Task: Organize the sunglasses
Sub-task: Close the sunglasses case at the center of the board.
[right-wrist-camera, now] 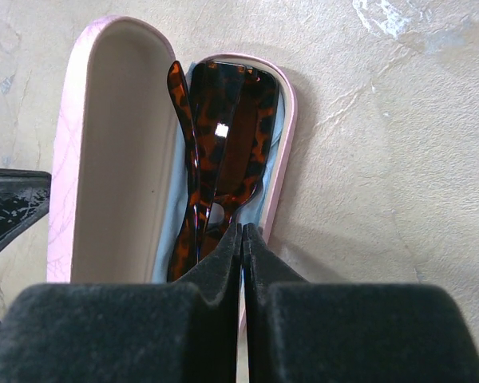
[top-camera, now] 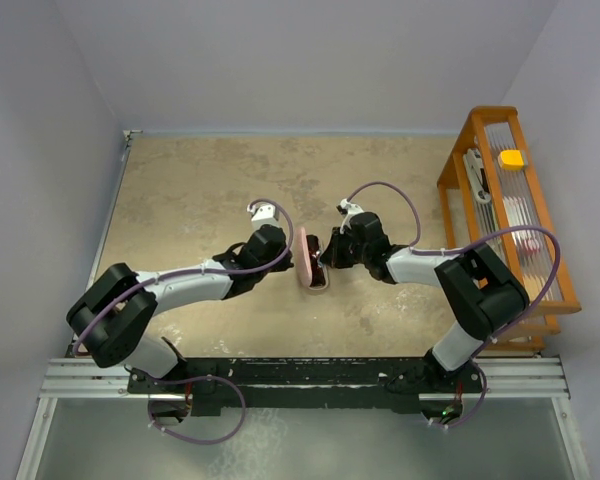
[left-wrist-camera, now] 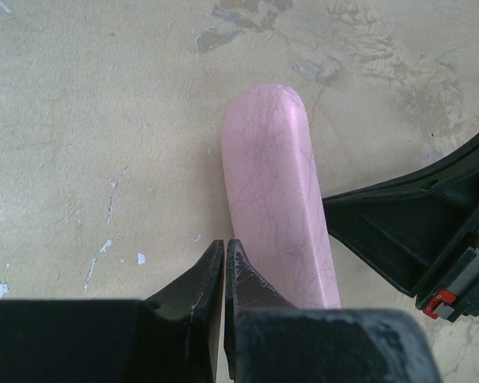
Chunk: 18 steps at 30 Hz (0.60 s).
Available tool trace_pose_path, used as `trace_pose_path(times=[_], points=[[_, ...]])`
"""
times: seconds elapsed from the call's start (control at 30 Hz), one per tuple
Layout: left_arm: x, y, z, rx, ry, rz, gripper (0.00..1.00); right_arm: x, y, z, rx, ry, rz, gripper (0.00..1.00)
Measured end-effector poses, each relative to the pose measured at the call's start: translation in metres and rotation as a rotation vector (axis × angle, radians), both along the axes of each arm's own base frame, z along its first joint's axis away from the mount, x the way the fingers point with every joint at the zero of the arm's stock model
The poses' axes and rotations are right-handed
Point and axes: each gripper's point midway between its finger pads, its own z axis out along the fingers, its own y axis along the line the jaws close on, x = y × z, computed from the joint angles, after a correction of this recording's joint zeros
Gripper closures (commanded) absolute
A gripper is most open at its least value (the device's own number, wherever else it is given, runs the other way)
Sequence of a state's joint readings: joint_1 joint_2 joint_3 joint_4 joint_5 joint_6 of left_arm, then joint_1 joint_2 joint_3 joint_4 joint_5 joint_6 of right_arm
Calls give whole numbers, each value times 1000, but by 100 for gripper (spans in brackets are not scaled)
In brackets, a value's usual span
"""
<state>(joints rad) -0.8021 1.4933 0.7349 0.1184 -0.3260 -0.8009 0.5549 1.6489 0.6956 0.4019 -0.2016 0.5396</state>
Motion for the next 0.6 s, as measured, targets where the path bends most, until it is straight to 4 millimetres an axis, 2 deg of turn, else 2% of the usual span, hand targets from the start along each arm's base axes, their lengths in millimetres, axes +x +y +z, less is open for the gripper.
trace_pose_path(times=[0.2,0.47,0.6], points=[[-3,2,12,-14,-5,2,100,0,0,0,0,0,0,99],[0,-15,42,-86,-39,-5,95,0,0,0,1,-2,0,99],[1,-20,48,-105,-39,-6,95,1,1,1,3,-5,0,99]])
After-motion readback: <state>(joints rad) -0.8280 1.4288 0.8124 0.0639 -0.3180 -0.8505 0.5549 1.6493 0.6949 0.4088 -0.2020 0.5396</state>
